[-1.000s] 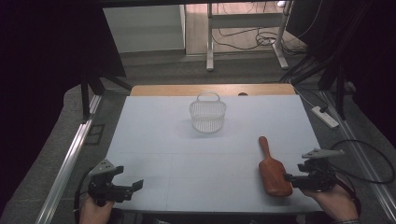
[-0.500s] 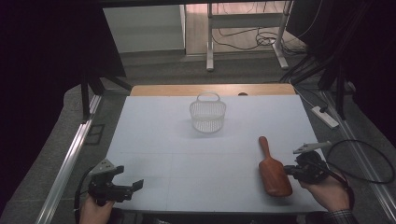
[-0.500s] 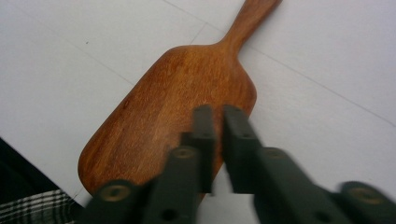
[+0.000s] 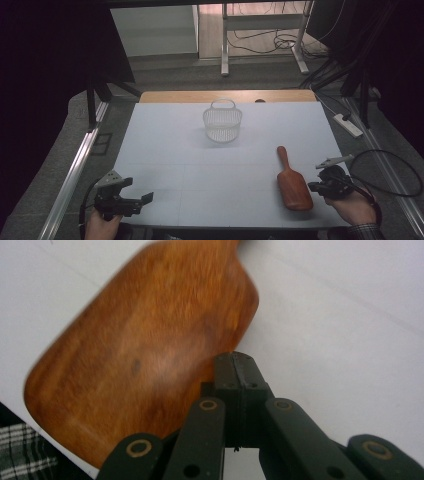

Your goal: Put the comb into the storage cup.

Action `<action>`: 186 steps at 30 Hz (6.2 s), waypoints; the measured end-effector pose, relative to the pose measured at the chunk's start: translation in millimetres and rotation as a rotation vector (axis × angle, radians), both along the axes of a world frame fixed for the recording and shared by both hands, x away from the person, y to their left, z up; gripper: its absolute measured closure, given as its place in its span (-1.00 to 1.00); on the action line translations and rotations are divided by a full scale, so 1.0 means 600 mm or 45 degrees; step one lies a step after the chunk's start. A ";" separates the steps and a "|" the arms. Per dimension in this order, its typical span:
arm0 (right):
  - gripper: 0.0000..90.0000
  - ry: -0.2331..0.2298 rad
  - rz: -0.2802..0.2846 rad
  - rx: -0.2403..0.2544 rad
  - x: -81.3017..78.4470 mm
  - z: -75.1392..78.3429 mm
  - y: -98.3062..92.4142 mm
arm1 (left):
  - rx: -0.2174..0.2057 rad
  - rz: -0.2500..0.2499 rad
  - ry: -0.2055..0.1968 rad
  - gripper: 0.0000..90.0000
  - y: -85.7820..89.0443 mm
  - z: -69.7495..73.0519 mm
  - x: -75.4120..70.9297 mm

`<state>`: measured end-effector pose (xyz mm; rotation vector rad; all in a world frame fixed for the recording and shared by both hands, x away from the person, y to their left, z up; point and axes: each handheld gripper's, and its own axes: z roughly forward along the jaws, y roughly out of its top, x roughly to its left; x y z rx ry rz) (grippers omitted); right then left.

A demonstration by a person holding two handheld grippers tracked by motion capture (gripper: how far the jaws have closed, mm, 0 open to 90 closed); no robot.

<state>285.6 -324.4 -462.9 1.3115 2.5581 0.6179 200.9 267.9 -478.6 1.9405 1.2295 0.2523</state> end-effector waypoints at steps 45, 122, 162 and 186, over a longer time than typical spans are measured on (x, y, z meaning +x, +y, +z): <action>0.99 0.181 0.285 -0.009 0.003 -0.033 0.086 | -0.004 -0.001 0.017 -0.96 -0.001 -0.001 0.005; 0.17 -0.110 0.317 0.013 0.038 0.008 0.175 | 0.005 -0.026 0.014 -0.95 -0.002 0.000 0.005; -1.00 -0.101 0.077 0.115 0.035 -0.013 0.087 | -0.010 -0.021 0.017 -0.95 0.001 -0.001 0.004; -1.00 0.043 0.073 -0.041 0.035 -0.057 0.094 | -0.016 -0.026 0.019 -0.95 0.001 -0.001 0.004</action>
